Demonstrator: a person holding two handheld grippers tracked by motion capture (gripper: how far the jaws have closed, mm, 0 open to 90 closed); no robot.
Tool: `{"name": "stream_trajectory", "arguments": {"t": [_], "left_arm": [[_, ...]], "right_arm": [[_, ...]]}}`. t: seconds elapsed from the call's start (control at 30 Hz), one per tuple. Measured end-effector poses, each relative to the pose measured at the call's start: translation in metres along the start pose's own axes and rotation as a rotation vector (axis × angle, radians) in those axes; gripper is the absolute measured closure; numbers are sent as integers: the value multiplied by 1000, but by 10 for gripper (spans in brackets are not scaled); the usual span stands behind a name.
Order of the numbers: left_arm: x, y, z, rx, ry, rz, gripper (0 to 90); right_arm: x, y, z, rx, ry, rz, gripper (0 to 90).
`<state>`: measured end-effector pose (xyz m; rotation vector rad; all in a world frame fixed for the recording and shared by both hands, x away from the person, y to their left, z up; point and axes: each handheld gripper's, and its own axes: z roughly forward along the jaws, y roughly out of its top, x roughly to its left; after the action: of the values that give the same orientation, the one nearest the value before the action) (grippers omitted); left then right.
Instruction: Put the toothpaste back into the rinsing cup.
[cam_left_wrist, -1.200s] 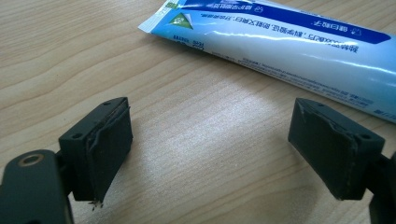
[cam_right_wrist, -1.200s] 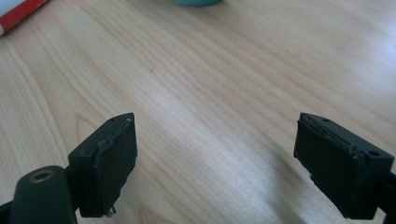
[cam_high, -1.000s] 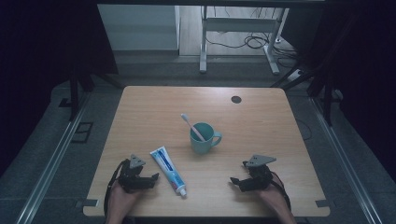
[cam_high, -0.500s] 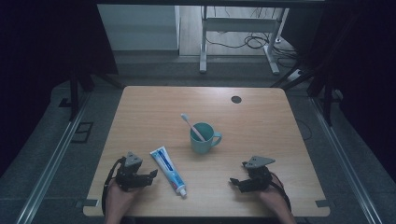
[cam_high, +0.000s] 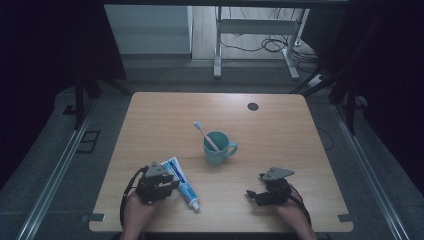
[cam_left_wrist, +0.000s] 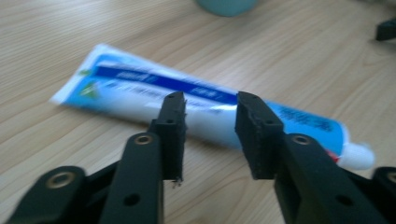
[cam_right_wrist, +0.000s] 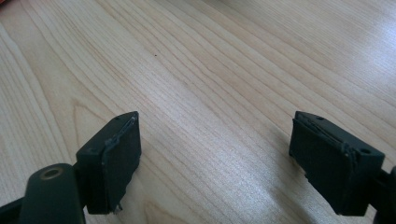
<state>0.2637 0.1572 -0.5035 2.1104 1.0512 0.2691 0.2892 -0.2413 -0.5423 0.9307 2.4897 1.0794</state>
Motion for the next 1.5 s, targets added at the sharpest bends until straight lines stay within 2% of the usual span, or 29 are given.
{"name": "stream_trajectory", "arguments": {"t": [0.17, 0.27, 0.43, 0.67, 0.77, 0.87, 0.97, 1.03, 1.3, 1.5], "left_arm": [[-15, 10, 12, -1, -54, 27, 778], [-23, 15, 20, 16, -80, 41, 816], [-33, 17, 35, 73, -90, 58, 830], [-36, 16, 38, 88, -121, 36, 837], [-42, 15, 41, 117, -106, 51, 835], [-48, 14, 44, 158, -76, 89, 833], [-49, 12, 42, 175, -52, 104, 831], [-48, 11, 38, 174, -39, 98, 829], [-43, 1, 26, 155, -39, 62, 817], [-35, -4, 17, 146, -29, 55, 805]], "right_arm": [[0, 0, 0, 0, -2, -1, 171], [0, 0, 0, 0, -1, -1, 172], [0, 0, 0, -1, -2, 1, 174], [0, 0, 0, -2, -2, 2, 175], [0, 0, 0, -2, -2, 2, 175], [0, 0, 0, -2, -2, 2, 175], [0, 0, 0, -2, -2, 2, 175], [0, 0, 0, -2, -2, 2, 175], [0, 0, 0, -2, -2, 2, 175], [0, 0, 0, -2, -2, 2, 175]]}}
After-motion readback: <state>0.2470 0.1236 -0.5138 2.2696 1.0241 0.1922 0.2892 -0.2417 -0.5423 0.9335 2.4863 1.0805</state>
